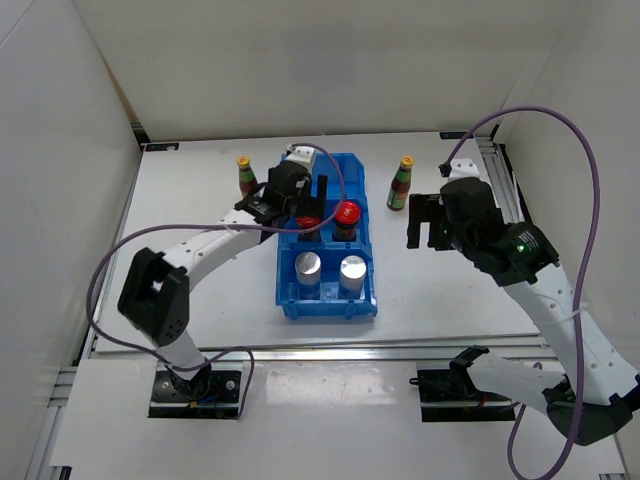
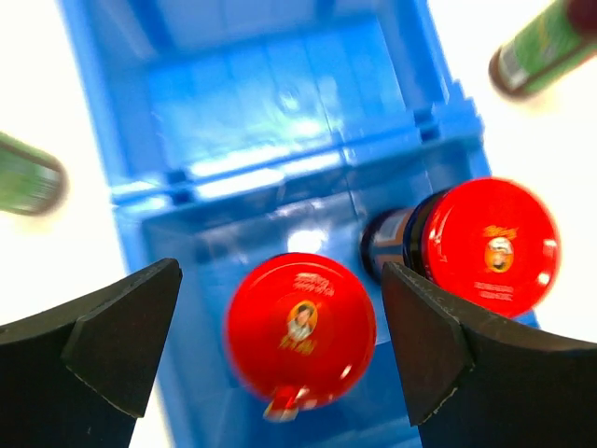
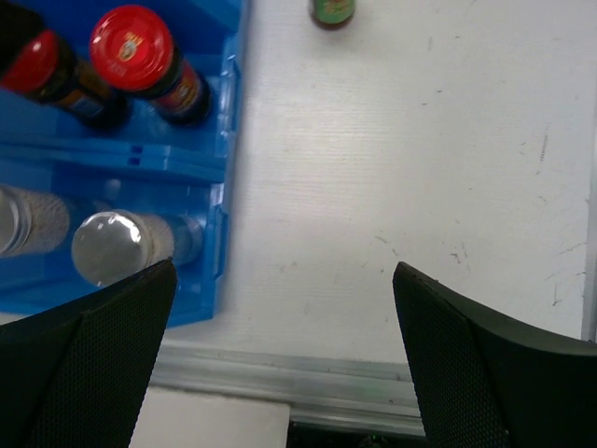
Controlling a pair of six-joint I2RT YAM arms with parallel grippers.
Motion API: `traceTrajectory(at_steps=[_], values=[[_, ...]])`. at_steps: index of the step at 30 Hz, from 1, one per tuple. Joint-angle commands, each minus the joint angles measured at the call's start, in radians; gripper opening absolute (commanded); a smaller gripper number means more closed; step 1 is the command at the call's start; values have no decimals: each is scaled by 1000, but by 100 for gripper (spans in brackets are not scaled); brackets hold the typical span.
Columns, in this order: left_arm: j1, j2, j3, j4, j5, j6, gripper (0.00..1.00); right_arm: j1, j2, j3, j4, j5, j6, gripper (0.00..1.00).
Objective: Organize the condiment bottles
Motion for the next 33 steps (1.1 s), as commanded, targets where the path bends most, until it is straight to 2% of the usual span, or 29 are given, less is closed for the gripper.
traceTrajectory(at_steps=[1,2,6,9,11,15,18,19,21,25,29,33], values=[[24,-198,45,-29,-85,44,99,-13,4,-45,85,140,43,100],[34,-230,32,-38,-85,57,99,-13,4,-100,136,140,26,100],[85,-411,-93,-21,-85,75,99,-59,-22,-263,513,108,-39,100],[96,-589,-237,31,-182,106,99,-145,57,-295,657,32,-68,100],[105,-647,-350,80,-233,153,99,-208,140,-284,707,-47,-97,100],[151,-761,-464,71,-267,178,99,-272,248,-297,875,-105,-154,100],[179,-833,-546,80,-267,201,99,-285,283,-393,1136,-185,-232,100],[188,-852,-569,108,-267,212,99,-285,307,-431,1310,-197,-270,100],[188,-908,-638,146,-278,224,99,-285,340,-476,1420,-208,-292,100],[188,-984,-710,197,-298,233,99,-294,485,-366,1417,-228,-301,100],[168,-965,-733,226,-321,233,99,-294,591,-285,1417,-242,-312,100],[168,-936,-722,246,-352,242,99,-294,706,-202,1408,-164,-336,100]])
